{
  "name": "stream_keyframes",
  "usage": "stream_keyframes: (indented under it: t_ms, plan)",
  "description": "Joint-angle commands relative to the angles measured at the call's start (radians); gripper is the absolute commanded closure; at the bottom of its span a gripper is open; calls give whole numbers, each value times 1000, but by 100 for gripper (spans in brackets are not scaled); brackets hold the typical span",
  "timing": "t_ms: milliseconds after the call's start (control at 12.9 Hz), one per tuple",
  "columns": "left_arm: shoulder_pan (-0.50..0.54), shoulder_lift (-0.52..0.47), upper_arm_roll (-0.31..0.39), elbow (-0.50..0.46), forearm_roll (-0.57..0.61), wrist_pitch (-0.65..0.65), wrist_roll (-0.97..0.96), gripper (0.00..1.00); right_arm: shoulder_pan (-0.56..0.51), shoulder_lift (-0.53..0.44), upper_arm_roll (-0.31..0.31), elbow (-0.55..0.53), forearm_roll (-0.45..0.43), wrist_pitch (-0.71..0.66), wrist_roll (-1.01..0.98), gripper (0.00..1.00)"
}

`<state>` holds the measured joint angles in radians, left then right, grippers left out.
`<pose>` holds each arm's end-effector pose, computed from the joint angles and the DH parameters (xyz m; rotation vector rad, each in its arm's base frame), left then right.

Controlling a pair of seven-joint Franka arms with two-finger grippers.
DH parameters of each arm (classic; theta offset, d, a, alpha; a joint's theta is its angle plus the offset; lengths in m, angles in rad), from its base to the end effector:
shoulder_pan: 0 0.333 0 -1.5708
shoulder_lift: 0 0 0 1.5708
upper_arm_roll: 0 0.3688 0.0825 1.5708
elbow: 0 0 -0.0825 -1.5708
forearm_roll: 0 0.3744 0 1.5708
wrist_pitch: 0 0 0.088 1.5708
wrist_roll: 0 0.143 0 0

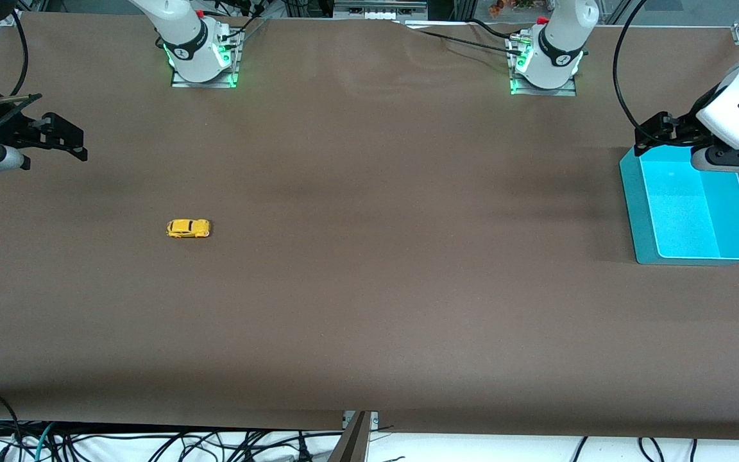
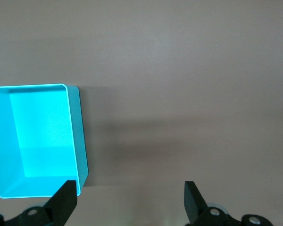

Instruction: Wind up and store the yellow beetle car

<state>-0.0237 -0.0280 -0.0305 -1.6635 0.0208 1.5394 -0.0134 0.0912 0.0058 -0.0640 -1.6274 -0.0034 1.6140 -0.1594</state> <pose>0.5244 -0.0256 0.6113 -3.1125 0.0640 0.1485 0.5485 0.0146 0.6157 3.1253 0.2927 -0.0304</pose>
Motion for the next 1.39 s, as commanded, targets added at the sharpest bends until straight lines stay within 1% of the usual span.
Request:
stream_keyframes:
  t_ms: [0, 465, 697, 852, 1085, 1162, 1317]
  plan:
    - [7, 13, -5, 28, -19, -22, -7, 0, -16, -9, 19, 3, -12, -20, 4, 0]
    - [7, 11, -3, 30, -19, -22, -7, 0, -16, -9, 19, 1, -9, -31, 3, 0]
    - [7, 11, -3, 30, -19, -22, -7, 0, -16, -4, 21, -20, -9, -23, -27, 0]
    - [7, 11, -3, 28, -19, -22, -7, 0, -16, 2, 24, -78, -6, 22, -102, 0]
    - [7, 11, -3, 28, -19, -22, -7, 0, -19, 2, 26, -202, -3, 147, -227, 0]
    - [7, 11, -3, 30, -19, -22, -7, 0, -19, 3, 26, -262, -3, 199, -270, 0]
    - [7, 11, -3, 28, -19, -22, -7, 0, -21, 11, 33, -389, -4, 347, -401, 0]
